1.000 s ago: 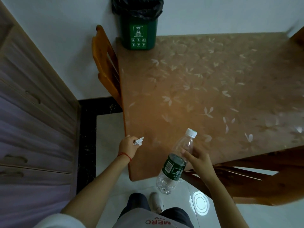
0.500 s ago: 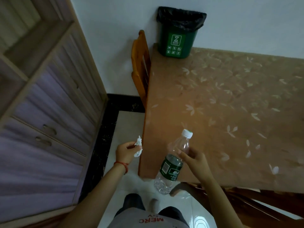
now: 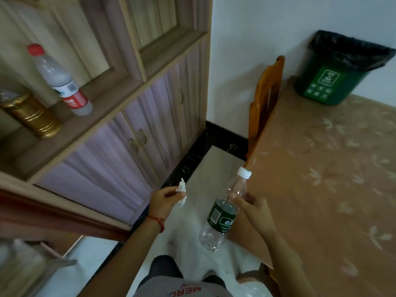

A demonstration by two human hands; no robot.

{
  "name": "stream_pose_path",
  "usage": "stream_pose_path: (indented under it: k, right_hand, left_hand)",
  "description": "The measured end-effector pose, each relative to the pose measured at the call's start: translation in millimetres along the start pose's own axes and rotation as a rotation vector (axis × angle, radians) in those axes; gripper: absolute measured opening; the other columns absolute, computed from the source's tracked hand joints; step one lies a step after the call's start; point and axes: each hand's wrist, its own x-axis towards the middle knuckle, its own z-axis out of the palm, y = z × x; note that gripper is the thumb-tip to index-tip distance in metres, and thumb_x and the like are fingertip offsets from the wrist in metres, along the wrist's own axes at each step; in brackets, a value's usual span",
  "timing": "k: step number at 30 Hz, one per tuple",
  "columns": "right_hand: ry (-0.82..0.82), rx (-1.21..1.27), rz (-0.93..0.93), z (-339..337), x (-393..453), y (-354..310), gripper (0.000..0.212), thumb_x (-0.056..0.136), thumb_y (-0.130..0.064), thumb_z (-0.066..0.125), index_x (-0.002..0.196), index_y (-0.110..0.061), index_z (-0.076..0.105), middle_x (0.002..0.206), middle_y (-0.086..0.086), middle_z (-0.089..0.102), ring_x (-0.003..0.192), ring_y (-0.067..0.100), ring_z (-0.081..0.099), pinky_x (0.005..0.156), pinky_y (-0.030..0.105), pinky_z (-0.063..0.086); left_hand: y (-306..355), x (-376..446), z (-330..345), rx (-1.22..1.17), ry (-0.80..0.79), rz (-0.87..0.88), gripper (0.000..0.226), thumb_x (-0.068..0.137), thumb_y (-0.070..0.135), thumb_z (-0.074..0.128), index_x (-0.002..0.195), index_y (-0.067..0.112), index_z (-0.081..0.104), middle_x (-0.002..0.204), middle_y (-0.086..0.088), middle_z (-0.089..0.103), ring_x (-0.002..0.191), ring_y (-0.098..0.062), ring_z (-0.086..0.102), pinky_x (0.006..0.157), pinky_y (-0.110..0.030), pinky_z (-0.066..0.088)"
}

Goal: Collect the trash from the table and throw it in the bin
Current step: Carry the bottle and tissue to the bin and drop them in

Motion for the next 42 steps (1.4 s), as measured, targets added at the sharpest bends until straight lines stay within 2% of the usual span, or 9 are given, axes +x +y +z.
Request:
stream_pose_path:
  k: [8, 15, 18, 23, 27, 32, 36, 39, 42]
  right_hand:
    - [-0.036, 0.006, 0.000, 49.3, 36.7, -17.7, 0.024, 0.081, -0.022, 0.067, 0.101, -0.008, 0.066, 0.094, 0.007, 0.073, 0.086, 0.019, 0.069, 0.076, 0.030, 0.055]
    - [0.054, 0.009, -0.011, 105.2, 88.9, -38.9, 0.048, 0.069, -0.049, 0.062, 0.090, -0.006, 0.065, 0.087, 0.018, 0.069, 0.082, 0.032, 0.066, 0.076, 0.042, 0.054]
    - [0.103, 0.026, -0.021, 131.9, 110.4, -51.0, 0.048, 0.068, -0.052, 0.060, 0.086, -0.008, 0.065, 0.085, 0.018, 0.068, 0.079, 0.031, 0.066, 0.072, 0.036, 0.053]
    - [0.215, 0.059, -0.003, 153.0, 137.3, -67.1, 0.059, 0.066, -0.056, 0.061, 0.083, 0.001, 0.061, 0.072, 0.016, 0.063, 0.065, 0.017, 0.059, 0.063, 0.027, 0.047]
    - [0.301, 0.069, 0.007, 146.0, 154.5, -74.6, 0.060, 0.066, -0.058, 0.062, 0.080, 0.000, 0.060, 0.064, 0.003, 0.058, 0.057, 0.007, 0.054, 0.055, 0.018, 0.044]
    - [0.364, 0.067, -0.015, 123.0, 189.1, -89.0, 0.040, 0.072, -0.046, 0.062, 0.078, -0.007, 0.062, 0.065, 0.002, 0.060, 0.055, 0.004, 0.056, 0.052, 0.011, 0.045]
    - [0.359, 0.065, -0.021, 99.5, 233.9, -105.9, 0.045, 0.070, -0.051, 0.062, 0.088, -0.009, 0.064, 0.081, 0.014, 0.068, 0.072, 0.022, 0.067, 0.066, 0.033, 0.056]
    - [0.324, 0.089, -0.019, 79.2, 275.1, -122.2, 0.043, 0.069, -0.052, 0.064, 0.094, -0.017, 0.064, 0.089, 0.011, 0.071, 0.081, 0.024, 0.069, 0.071, 0.046, 0.057]
    - [0.318, 0.062, -0.054, 54.4, 317.1, -138.7, 0.036, 0.071, -0.046, 0.063, 0.093, -0.018, 0.064, 0.085, 0.003, 0.071, 0.080, 0.014, 0.069, 0.068, 0.027, 0.055]
  left_hand:
    - [4.6, 36.0, -36.6, -0.089, 0.081, -0.010, 0.020, 0.071, -0.001, 0.071, 0.080, 0.017, 0.071, 0.050, 0.019, 0.067, 0.052, 0.007, 0.060, 0.052, -0.006, 0.047]
    - [20.7, 118.2, -77.3, -0.065, -0.039, 0.007, 0.020, 0.072, -0.001, 0.070, 0.071, 0.019, 0.071, 0.053, 0.021, 0.068, 0.055, 0.008, 0.061, 0.055, -0.006, 0.048]
    - [29.5, 154.7, -92.2, -0.016, -0.111, 0.022, 0.035, 0.073, 0.002, 0.071, 0.059, 0.034, 0.067, 0.051, 0.021, 0.067, 0.054, 0.009, 0.060, 0.054, -0.005, 0.047]
    - [46.7, 206.1, -99.1, 0.028, -0.229, 0.023, 0.033, 0.075, -0.001, 0.069, 0.061, 0.029, 0.068, 0.050, 0.016, 0.066, 0.055, 0.007, 0.060, 0.054, -0.006, 0.046]
    - [60.3, 241.9, -84.3, 0.022, -0.280, 0.014, 0.014, 0.074, 0.002, 0.069, 0.080, 0.014, 0.071, 0.066, 0.006, 0.067, 0.064, -0.003, 0.060, 0.056, -0.004, 0.046]
    - [84.2, 285.9, -46.9, 0.045, -0.348, 0.041, 0.009, 0.074, 0.001, 0.069, 0.076, 0.009, 0.071, 0.047, 0.016, 0.064, 0.053, 0.006, 0.057, 0.054, -0.004, 0.044]
    - [109.3, 327.9, -11.9, 0.013, -0.402, 0.063, 0.035, 0.074, -0.002, 0.068, 0.056, 0.028, 0.068, 0.049, 0.017, 0.065, 0.051, 0.008, 0.057, 0.055, -0.005, 0.045]
    - [128.4, 362.6, 16.0, -0.006, -0.376, 0.068, 0.034, 0.073, -0.001, 0.069, 0.058, 0.029, 0.069, 0.051, 0.018, 0.066, 0.054, 0.008, 0.058, 0.057, -0.005, 0.046]
    - [150.8, 397.2, 45.7, 0.006, -0.372, 0.075, 0.017, 0.072, -0.002, 0.069, 0.073, 0.014, 0.070, 0.051, 0.020, 0.067, 0.054, 0.009, 0.058, 0.055, -0.004, 0.045]
